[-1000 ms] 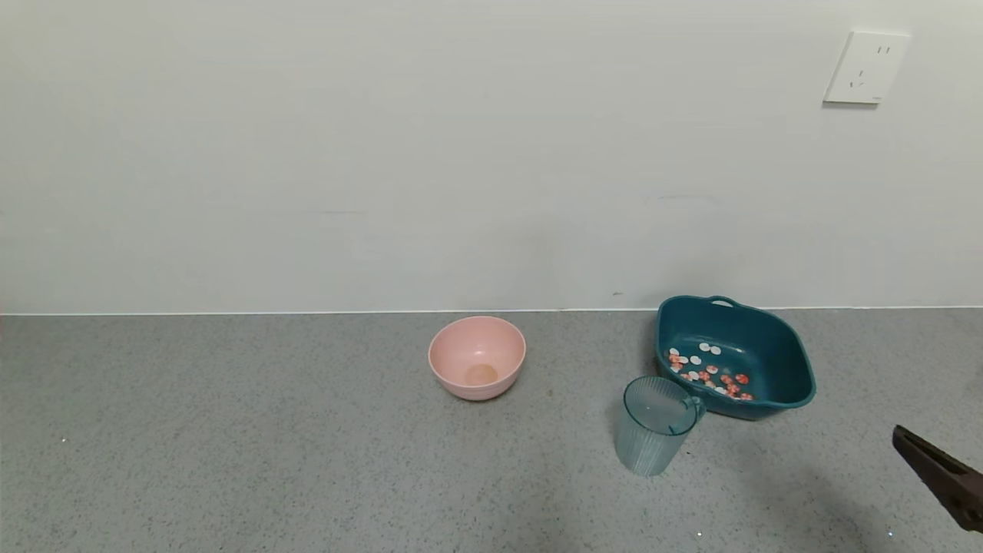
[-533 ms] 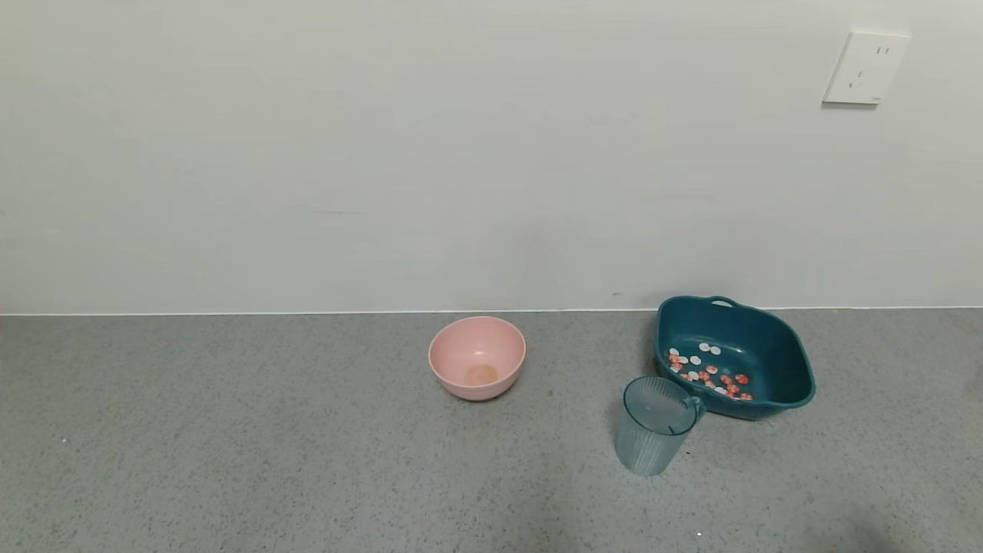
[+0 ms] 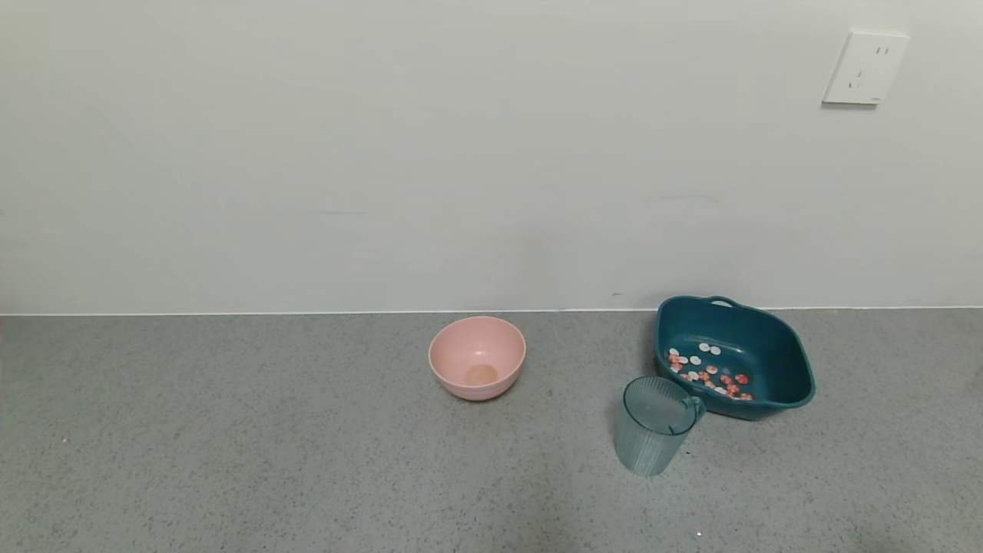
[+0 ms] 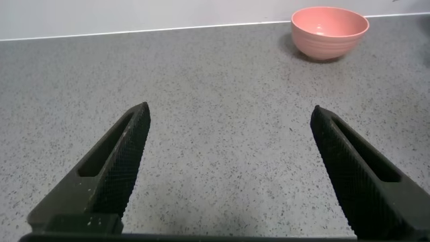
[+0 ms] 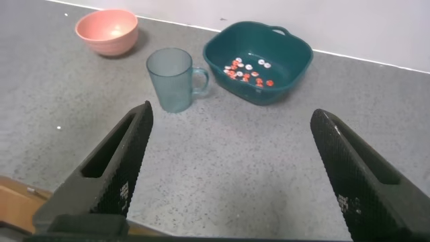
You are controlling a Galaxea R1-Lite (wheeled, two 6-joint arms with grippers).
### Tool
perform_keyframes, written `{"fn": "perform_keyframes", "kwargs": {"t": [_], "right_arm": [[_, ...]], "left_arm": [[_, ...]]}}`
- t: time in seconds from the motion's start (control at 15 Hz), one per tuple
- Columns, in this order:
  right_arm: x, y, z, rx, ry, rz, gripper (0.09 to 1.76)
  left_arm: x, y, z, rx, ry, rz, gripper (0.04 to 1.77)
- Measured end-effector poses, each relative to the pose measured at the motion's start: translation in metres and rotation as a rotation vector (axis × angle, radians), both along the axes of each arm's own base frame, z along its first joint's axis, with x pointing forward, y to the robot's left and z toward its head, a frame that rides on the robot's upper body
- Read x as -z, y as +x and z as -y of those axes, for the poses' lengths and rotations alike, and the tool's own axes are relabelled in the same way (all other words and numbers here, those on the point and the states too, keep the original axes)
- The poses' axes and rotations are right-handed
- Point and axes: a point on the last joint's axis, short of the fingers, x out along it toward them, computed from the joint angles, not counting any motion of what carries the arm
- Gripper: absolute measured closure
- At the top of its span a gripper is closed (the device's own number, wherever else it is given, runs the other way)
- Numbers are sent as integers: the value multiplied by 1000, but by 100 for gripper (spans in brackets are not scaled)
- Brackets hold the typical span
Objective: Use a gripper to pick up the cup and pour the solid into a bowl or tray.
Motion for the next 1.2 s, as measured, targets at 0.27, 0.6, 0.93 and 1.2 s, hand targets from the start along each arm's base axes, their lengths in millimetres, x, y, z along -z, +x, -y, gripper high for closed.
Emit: {"fn": "perform_keyframes", "kwargs": {"t": [0.27,0.6,0.93,1.2], "right_arm": [[11,-15,-4,18,21,13,15],[24,-36,-6,80,29,123,15],[45,-48,-5,102,30,202,14],[56,-39,-3,191,29,304,14]], "left_arm": [[0,0,0,0,0,0,9],[0,0,0,0,0,0,9],[0,0,0,0,0,0,9],[0,0,0,0,0,0,9]]}}
